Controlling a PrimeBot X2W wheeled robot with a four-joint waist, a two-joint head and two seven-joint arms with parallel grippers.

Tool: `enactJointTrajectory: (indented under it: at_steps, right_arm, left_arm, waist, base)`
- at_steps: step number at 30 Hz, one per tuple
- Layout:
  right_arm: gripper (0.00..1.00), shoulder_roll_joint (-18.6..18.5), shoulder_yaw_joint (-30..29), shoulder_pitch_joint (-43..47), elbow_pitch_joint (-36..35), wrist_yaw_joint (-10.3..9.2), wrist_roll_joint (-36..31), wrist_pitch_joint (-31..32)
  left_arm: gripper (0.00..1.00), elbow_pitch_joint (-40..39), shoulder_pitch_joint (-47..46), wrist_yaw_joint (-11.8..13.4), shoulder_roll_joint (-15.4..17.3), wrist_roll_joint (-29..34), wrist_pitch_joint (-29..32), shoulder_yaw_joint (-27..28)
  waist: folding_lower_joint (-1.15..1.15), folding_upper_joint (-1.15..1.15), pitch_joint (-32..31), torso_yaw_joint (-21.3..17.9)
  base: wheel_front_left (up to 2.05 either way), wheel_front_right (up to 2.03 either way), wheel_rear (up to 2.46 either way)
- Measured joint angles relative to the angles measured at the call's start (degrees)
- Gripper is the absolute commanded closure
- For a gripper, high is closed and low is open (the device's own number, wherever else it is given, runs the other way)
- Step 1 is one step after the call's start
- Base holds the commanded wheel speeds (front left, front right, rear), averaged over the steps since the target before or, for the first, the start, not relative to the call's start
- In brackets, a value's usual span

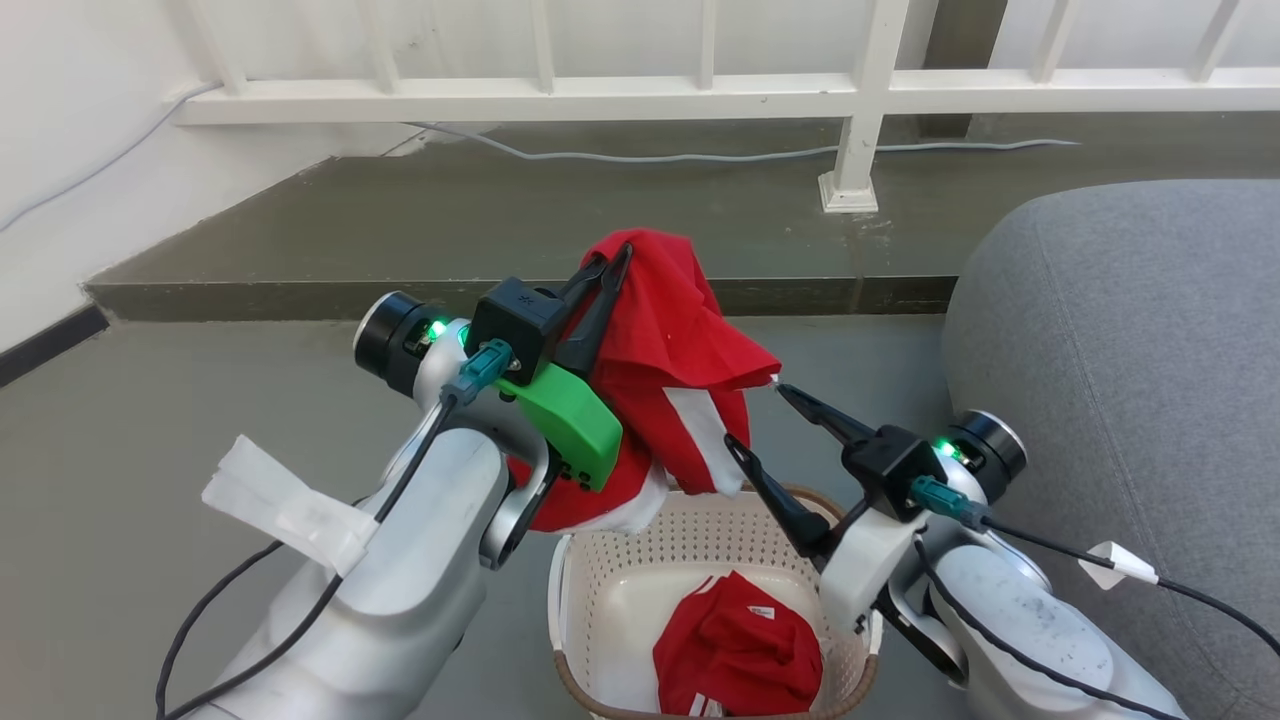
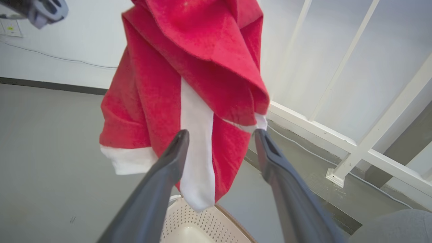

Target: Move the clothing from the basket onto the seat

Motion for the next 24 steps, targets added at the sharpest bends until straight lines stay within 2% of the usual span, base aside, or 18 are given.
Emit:
enactJointTrajectory:
  at_steps: [12,24]
  right_arm:
    - [0.0,-1.02,2.16,0.55,5.72,0.0,1.79,0.0]
    - [0.0,0.91,6.37,-3.87,12.09,0.0,1.71,0.0]
  left_arm:
    - [1.0,-2.7,-0.01,-0.08,-0.11,0.01,0.92,-1.59]
    - [1.0,-4.82,-0.32,-0.6,-0.2,0.04,2.37,-3.94]
  waist:
    - [0.0,0.0,0.42,1.49]
    - [0.0,0.0,0.87,4.24]
  base:
    - [0.0,0.0,0.0]
    - [0.0,0.0,0.0]
